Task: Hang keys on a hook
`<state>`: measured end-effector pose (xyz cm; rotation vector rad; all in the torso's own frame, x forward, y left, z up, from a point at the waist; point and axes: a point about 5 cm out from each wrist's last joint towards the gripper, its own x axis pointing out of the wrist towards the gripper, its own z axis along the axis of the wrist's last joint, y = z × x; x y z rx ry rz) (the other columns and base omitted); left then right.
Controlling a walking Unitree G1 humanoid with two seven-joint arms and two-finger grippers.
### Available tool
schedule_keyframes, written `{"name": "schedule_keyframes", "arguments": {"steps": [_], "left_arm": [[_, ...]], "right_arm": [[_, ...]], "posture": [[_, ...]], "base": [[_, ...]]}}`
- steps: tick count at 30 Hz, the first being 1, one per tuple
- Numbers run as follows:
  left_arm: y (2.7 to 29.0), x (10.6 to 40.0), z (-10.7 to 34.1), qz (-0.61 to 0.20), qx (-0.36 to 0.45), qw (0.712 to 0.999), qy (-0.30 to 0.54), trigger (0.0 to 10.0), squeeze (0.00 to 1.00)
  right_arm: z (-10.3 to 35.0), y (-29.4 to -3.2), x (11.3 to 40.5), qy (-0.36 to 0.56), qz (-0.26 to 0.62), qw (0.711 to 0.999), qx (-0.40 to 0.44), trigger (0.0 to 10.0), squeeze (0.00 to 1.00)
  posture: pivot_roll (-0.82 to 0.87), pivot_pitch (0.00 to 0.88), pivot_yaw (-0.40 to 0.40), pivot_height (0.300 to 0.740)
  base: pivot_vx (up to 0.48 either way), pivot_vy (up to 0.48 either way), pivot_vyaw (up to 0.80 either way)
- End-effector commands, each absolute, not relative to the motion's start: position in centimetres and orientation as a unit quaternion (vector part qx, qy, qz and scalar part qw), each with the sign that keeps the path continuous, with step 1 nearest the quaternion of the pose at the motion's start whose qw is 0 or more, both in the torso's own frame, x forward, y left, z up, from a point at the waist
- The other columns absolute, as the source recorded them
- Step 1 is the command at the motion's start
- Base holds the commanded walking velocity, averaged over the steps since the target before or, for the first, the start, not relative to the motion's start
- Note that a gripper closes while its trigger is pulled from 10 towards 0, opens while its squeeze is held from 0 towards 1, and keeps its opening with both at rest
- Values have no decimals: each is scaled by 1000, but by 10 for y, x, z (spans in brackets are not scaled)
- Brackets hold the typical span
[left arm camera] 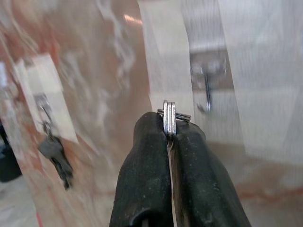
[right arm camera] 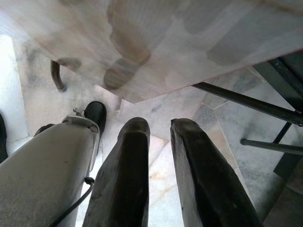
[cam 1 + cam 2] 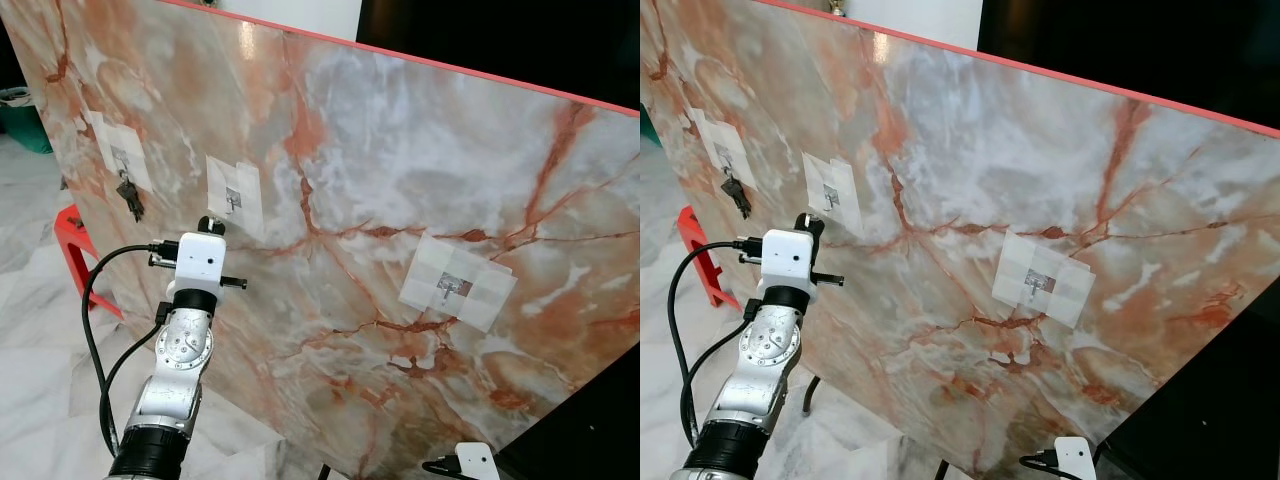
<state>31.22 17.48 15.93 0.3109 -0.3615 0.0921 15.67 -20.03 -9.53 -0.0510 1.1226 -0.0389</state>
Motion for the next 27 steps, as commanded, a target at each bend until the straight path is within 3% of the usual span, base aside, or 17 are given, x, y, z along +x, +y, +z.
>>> {"name": "schedule_keyframes", "arguments": {"steps": [1, 12, 27], "left_arm": [[170, 310, 169, 41, 160, 965, -205, 10000, 0], [159, 315, 172, 10, 170, 962, -212, 10000, 0], [166, 321, 171, 31, 170, 965, -197, 10000, 0]], "right_arm": [[-91, -208, 163, 522, -26, 852, -34, 10000, 0], [-92, -207, 162, 523, -24, 851, -33, 10000, 0], [-92, -207, 162, 523, -27, 851, -31, 10000, 0]], "posture": [[108, 0, -125, 740], [100, 0, -116, 740], [98, 0, -121, 740]], "base": [[0, 0, 0], [0, 0, 0], [0, 0, 0]]}}
